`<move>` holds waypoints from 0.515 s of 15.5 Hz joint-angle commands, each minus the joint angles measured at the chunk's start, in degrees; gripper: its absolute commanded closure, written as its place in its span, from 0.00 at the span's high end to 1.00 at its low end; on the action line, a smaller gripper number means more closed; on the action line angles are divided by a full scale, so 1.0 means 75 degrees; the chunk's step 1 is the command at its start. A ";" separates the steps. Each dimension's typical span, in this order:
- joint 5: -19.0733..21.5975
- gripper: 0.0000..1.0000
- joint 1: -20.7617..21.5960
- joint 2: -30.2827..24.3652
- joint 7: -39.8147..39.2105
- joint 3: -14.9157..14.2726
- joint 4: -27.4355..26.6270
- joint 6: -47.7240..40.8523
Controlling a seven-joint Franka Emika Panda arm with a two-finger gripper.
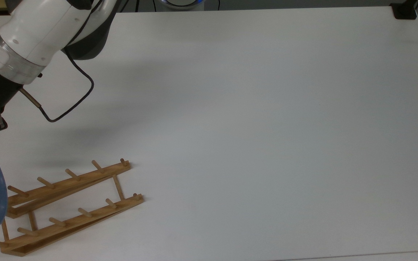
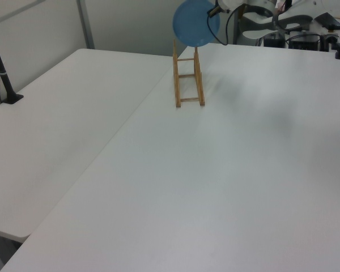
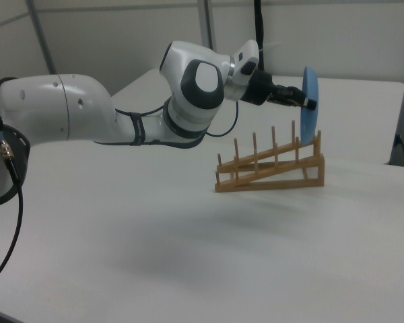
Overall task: Place plate in plate rack
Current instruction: 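Lower the upright plate into a slot between the rack pegs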
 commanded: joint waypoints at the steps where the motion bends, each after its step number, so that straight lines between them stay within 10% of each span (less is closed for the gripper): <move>1: -0.0176 0.00 0.0073 0.0292 0.0284 -0.0162 0.0233 0.0161; 8: -0.0165 0.00 0.0038 0.0738 0.0319 -0.0150 0.0549 0.0173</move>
